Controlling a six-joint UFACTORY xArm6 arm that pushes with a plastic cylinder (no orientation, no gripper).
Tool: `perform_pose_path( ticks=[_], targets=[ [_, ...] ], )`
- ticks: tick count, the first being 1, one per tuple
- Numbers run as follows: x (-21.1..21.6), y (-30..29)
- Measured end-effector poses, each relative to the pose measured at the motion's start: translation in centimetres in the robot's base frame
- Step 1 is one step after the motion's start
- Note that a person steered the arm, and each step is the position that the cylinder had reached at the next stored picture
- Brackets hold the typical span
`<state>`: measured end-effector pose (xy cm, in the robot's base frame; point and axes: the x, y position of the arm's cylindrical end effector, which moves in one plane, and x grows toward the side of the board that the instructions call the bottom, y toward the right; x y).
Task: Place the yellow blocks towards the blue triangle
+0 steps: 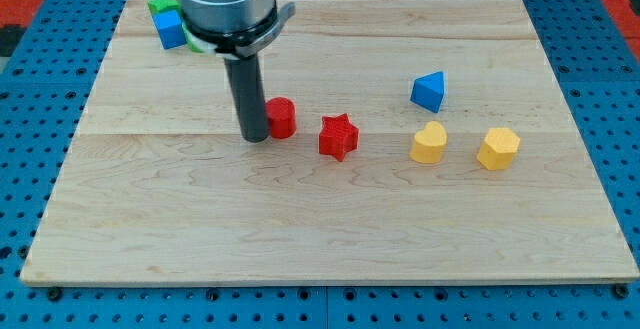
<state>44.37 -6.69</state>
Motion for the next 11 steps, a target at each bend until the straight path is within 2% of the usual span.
perform_pose_path(
  ticks=[1,3,4,5,6,7,8,9,10,11],
  targets=[
    [0.2,5.4],
    [5.1,9.7],
    [1.6,13.7],
    [1.2,17.9],
    [5.1,17.9],
    [5.7,20.7],
    [3.0,23.1],
    [3.9,25.6],
    [7.4,29.4],
    [4.4,30.9]
  ],
)
